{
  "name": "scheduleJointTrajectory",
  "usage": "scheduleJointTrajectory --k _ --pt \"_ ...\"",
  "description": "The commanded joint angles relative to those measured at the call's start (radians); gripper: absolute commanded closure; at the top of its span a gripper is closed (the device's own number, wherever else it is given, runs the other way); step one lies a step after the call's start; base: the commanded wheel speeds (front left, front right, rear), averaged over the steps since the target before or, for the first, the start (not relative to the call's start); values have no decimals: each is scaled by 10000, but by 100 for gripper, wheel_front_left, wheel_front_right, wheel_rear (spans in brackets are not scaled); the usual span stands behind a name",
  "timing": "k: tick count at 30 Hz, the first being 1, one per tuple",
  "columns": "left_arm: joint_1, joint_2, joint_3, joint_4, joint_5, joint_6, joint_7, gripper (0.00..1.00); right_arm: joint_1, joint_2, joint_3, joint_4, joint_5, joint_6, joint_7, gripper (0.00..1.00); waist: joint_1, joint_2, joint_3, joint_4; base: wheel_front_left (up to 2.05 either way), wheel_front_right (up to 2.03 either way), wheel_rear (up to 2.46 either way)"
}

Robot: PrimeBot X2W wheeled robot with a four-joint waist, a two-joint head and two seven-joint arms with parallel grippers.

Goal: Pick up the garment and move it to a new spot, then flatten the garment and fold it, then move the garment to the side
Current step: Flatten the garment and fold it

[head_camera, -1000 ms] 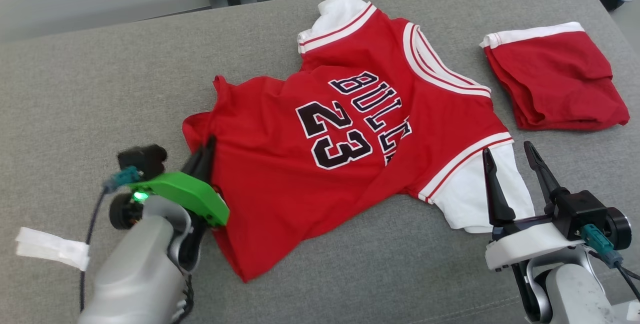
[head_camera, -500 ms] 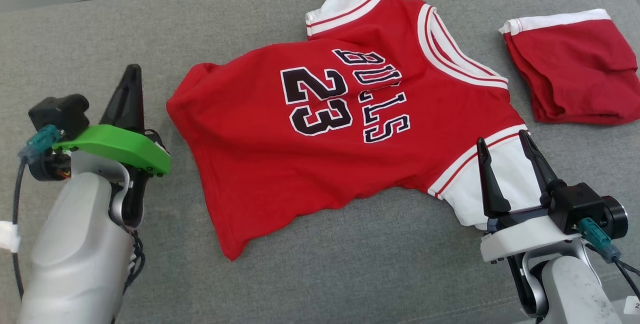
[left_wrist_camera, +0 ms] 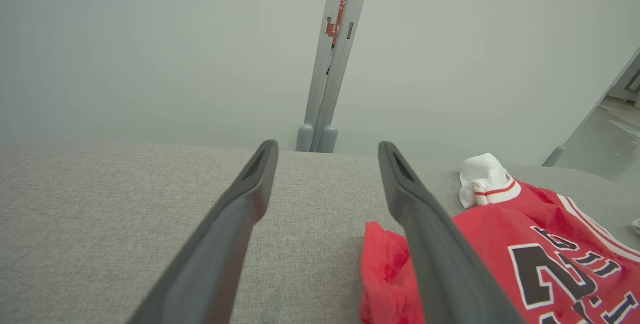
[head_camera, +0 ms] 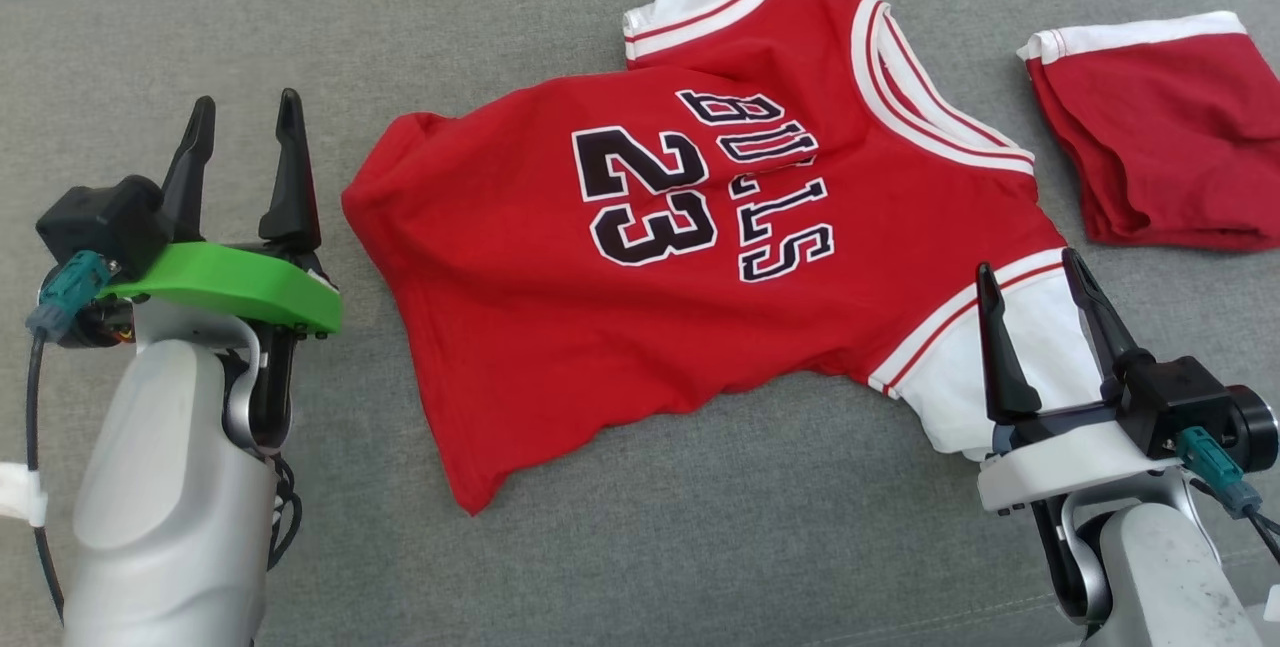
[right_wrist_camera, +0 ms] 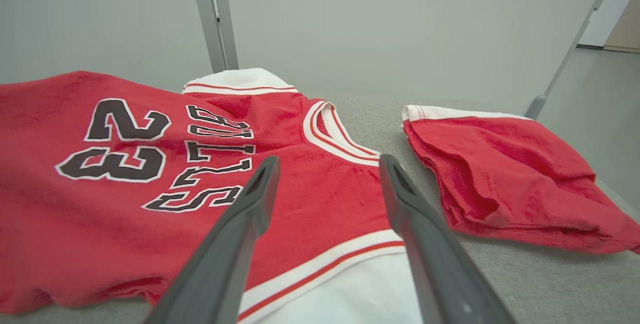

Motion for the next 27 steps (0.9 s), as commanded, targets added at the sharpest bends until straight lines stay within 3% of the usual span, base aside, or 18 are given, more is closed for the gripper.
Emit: scheduleJointTrajectory --k 1,15,27 --pt "322 -103 208 -345 238 -44 -26 0 43 -13 -42 22 -32 -20 -25 0 0 0 -265 211 0 0 0" --pt "3683 -1011 890 -3469 1026 -44 -14 0 645 20 -522 323 59 -20 -25 0 0 0 -1606 779 0 0 0" --pt "5982 -1303 1091 -3885 1136 -45 -14 0 1568 -6 -489 884 145 -20 -25 0 0 0 -2779 894 0 0 0"
